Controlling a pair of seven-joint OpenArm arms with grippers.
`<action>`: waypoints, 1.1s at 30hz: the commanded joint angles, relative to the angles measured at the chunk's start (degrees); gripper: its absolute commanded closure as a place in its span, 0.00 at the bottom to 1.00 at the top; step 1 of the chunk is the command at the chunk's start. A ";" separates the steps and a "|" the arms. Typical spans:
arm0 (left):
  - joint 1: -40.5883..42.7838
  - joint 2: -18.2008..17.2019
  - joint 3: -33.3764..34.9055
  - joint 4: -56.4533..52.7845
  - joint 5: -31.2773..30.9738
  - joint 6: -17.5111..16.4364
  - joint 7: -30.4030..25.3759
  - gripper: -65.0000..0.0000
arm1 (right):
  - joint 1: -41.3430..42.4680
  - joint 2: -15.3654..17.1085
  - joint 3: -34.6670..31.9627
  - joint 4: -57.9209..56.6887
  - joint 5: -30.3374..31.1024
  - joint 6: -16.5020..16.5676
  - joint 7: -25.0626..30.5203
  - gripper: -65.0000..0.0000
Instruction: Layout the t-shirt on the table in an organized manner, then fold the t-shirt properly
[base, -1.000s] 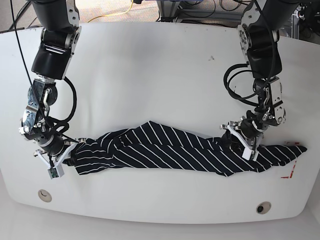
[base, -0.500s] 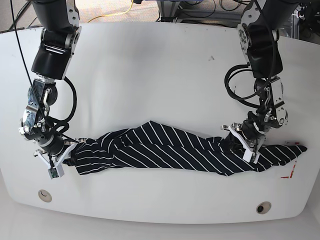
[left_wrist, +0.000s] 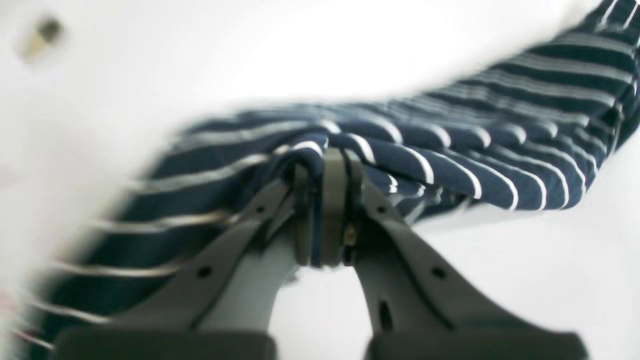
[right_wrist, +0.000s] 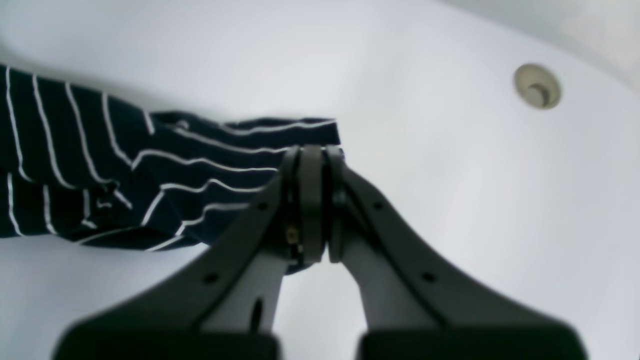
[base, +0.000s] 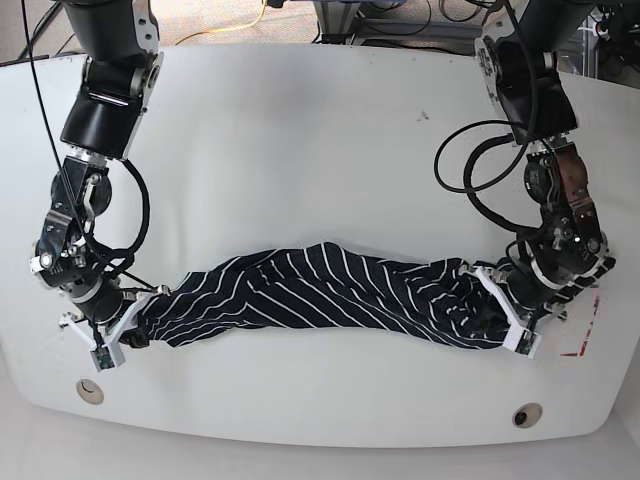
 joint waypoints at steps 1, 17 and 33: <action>-1.46 -1.35 -0.08 6.26 -1.16 -0.03 1.16 1.00 | 1.81 0.97 0.24 4.30 0.47 -0.28 -0.60 1.00; -16.76 -6.27 -3.16 20.33 -7.14 -0.03 16.81 1.00 | 13.15 5.19 2.87 10.54 0.12 0.07 -9.31 1.00; -48.76 -6.89 -2.98 7.49 -7.31 -0.03 24.10 1.00 | 35.92 15.12 -3.54 -3.87 0.47 0.16 -9.31 1.00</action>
